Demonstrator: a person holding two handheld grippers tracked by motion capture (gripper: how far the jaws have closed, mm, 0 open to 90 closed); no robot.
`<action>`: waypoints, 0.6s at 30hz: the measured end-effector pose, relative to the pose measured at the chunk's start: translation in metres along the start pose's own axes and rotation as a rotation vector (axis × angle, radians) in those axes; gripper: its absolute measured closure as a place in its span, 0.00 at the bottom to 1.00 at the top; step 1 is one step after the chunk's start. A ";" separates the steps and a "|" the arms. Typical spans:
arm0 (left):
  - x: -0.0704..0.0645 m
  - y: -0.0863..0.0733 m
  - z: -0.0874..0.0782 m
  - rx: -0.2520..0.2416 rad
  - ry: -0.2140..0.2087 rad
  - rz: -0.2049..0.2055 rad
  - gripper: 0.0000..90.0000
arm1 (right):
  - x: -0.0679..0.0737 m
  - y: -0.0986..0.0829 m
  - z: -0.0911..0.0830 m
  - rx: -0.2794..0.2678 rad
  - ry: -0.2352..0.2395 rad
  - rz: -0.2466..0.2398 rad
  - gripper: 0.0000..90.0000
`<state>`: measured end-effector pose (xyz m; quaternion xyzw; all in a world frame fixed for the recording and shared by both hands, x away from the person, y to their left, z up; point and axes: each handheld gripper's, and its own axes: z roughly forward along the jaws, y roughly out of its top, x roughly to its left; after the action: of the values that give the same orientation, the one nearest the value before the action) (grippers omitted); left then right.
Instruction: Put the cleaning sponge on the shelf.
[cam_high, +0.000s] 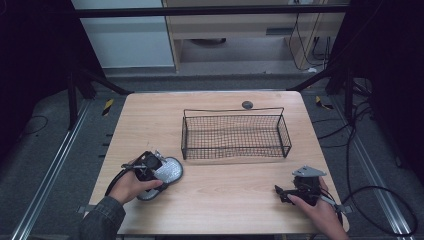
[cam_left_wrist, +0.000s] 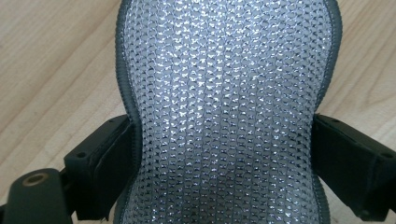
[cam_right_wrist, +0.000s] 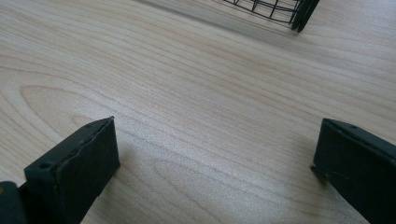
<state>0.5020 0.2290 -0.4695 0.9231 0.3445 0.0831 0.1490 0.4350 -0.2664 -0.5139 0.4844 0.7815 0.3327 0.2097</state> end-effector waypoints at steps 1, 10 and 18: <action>-0.001 -0.001 -0.002 -0.007 0.004 0.005 0.11 | 0.000 0.000 0.000 0.000 0.000 0.000 0.00; -0.004 -0.008 -0.021 -0.071 0.027 0.048 0.11 | 0.000 0.000 0.000 0.000 0.000 0.001 0.00; -0.005 -0.007 -0.035 -0.100 0.043 0.070 0.12 | 0.000 0.000 0.000 0.000 0.000 0.000 0.00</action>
<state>0.4849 0.2379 -0.4385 0.9240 0.3105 0.1252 0.1845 0.4350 -0.2663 -0.5139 0.4845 0.7814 0.3326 0.2099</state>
